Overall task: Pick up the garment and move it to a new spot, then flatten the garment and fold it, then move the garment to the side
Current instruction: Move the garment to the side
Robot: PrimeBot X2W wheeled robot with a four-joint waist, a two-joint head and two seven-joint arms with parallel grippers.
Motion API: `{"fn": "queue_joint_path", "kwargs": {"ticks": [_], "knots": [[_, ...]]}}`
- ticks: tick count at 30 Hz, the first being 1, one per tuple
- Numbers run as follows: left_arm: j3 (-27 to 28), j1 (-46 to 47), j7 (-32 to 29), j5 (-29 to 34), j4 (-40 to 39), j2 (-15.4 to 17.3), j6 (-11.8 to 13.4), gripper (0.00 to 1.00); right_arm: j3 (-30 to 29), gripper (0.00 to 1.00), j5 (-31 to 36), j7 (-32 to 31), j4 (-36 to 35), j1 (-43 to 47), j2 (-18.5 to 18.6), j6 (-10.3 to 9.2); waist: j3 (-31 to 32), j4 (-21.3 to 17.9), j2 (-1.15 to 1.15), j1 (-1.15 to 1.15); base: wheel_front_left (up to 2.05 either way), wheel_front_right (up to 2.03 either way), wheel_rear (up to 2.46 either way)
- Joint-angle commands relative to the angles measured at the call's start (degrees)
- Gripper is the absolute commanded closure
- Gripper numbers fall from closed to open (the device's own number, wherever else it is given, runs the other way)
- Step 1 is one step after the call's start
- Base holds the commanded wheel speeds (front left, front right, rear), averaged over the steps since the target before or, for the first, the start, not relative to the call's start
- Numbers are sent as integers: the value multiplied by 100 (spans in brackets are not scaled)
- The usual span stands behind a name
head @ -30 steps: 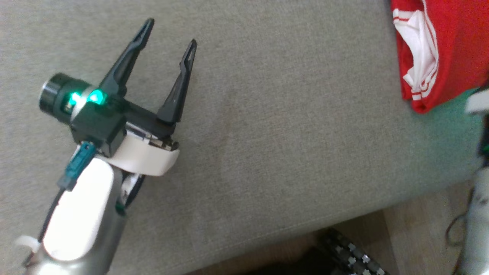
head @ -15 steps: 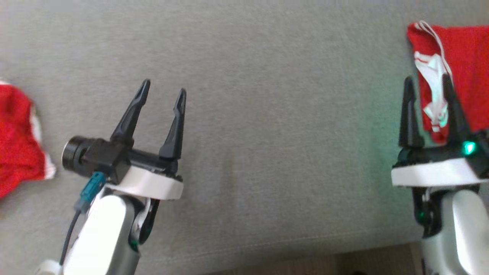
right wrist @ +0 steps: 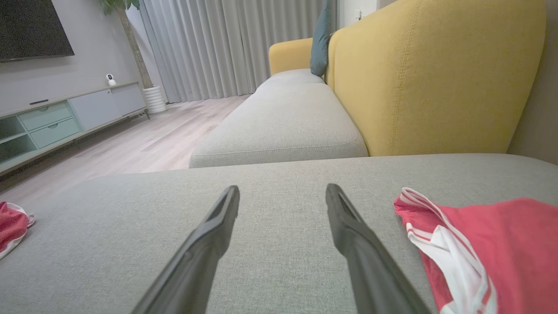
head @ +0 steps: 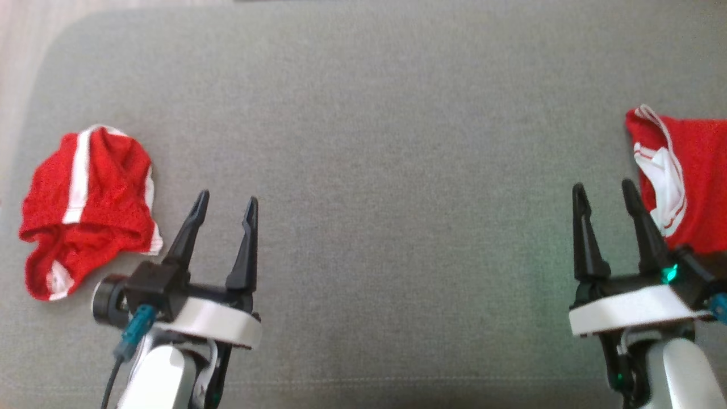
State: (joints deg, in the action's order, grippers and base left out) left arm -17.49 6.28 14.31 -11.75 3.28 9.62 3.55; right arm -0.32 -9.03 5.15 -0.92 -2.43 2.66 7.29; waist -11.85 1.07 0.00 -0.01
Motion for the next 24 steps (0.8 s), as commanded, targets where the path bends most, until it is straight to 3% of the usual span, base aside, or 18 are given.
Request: {"fn": "queue_joint_path", "kwargs": {"ticks": [1,24], "knots": [[264,28,68,-3,-145,53,42,0,148,0,-37,-57,-248,71,22,20,294,82,0,1,0,0,0],[305,-583,68,28,-54,186,222,0,207,0,-140,-427,-533,822,22,20,1054,-47,0,1,0,0,0]]}}
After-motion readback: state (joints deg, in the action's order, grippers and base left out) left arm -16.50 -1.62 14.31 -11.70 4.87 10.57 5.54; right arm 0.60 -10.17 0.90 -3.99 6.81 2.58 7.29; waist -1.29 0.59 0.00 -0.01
